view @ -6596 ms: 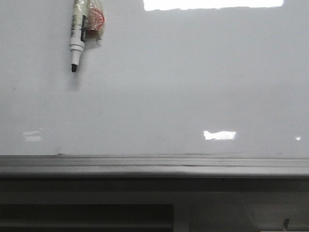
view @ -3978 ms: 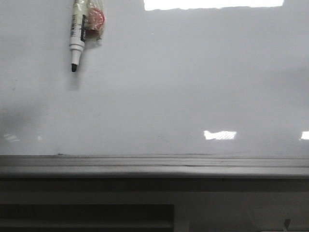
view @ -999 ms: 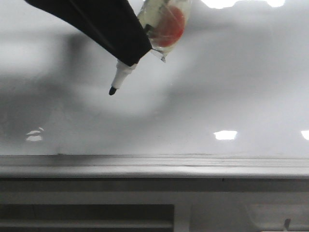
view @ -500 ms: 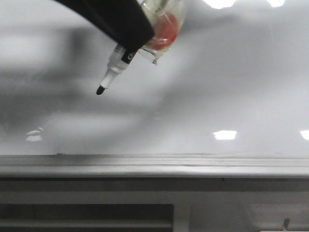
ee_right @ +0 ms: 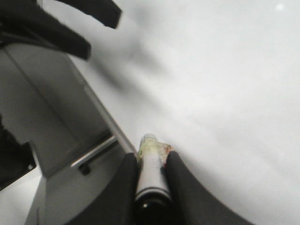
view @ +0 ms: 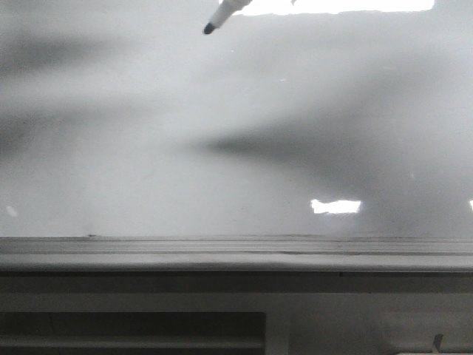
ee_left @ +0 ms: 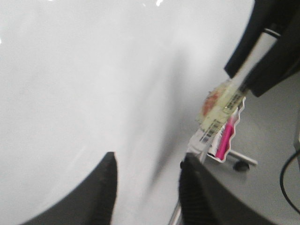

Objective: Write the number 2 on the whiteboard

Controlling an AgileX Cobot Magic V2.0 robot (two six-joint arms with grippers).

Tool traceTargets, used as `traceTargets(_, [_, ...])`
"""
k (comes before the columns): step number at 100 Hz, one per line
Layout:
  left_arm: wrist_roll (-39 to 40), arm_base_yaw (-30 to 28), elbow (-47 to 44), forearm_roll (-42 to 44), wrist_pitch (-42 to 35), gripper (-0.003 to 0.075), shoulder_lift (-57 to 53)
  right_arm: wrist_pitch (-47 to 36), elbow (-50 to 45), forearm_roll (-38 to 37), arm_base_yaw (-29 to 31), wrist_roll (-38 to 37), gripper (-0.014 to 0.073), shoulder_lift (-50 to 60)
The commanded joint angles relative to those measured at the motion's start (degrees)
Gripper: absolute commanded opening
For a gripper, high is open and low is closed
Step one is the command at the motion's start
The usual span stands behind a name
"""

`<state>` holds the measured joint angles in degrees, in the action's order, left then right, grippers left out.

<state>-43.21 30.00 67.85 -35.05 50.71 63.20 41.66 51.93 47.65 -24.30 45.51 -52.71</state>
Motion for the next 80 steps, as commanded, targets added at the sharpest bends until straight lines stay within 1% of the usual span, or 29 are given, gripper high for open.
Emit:
traceTargets(1, [1.01,-2.22,-1.19,-4.5,-6.54,-0.0022,-4.06,-11.09,-3.56,2.69,-0.14,0.32,-0.0063,5.71])
traceTargets(11, [1.01,-3.78,-6.47,-6.06,-13.65,-0.002,-8.85,-18.35,-8.72,2.79,-0.14,0.32,-0.0063,11.39])
traceTargets(15, [1.01,-3.92,-8.42,-6.45,-16.25,-0.002,-10.65,-19.62,-9.85,2.79,-0.14,0.32,-0.0063,12.54])
traceTargets(16, [1.04,-3.92,-9.62,-6.54,-17.89,-0.002,-11.34,-20.01,-10.33,2.79,-0.14,0.32,-0.0063,12.89])
traceTargets(28, [1.04,-3.92,-16.47,-9.25,-26.43,-0.002,-16.82,-21.04,-10.98,2.79,-0.14,0.42,-0.0064,12.83])
traceTargets(34, [1.04,-3.92,-19.22,-10.13,-29.24,-0.002,-19.36,-21.81,-10.98,2.79,-0.14,0.55,-0.0064,11.74])
traceTargets(40, [1.04,-3.92,-21.91,-10.65,-31.44,-0.002,-21.33,-22.46,-10.98,3.7,-0.14,2.2,-0.0064,10.14])
traceTargets(47, [1.04,-3.92,-23.98,-10.83,-32.59,-0.002,-23.21,-22.81,-10.98,6.36,-0.14,4.62,-0.0068,8.35])
traceTargets(67, [1.04,-3.92,-26.3,-11.5,-32.2,-0.002,-24.32,-23.12,-10.98,19.71,-0.14,18.73,-0.0067,3.12])
traceTargets(80, [1.04,-3.92,-26.3,-11.63,-32.59,-0.002,-24.32,-25.74,-10.98,21.03,-0.14,19.7,-0.0066,0.63])
